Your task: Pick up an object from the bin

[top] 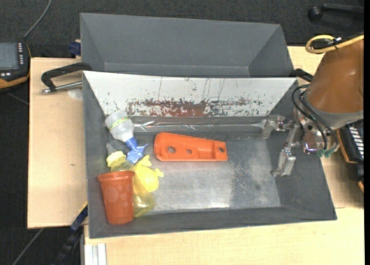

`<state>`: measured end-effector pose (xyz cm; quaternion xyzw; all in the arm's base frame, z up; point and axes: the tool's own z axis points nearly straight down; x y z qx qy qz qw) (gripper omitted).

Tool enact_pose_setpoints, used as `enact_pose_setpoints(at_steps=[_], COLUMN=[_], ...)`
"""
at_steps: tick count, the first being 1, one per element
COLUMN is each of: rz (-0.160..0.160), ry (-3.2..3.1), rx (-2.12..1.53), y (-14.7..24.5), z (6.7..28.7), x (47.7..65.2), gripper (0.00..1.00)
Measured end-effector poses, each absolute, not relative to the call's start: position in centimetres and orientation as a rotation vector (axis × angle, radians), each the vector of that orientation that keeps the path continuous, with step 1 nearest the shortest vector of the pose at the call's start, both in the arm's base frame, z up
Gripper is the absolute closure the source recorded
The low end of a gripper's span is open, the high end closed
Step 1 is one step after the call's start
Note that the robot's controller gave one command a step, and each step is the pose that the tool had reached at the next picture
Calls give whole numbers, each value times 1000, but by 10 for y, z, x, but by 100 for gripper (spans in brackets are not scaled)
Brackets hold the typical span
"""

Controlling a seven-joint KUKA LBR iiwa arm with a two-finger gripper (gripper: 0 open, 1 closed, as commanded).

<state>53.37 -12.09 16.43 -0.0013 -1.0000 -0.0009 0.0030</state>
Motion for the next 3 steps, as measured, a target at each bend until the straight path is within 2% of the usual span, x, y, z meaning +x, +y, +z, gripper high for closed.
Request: enact_pose_setpoints(at_steps=[1, 2, 3], rz=[0, 3, -1], ry=[-3144, -3141, -3123], rx=[-1, 110, 375], y=[-121, -105, -42], z=[169, 169, 178], x=[536, 550, 553], gripper=[0, 0, 0])
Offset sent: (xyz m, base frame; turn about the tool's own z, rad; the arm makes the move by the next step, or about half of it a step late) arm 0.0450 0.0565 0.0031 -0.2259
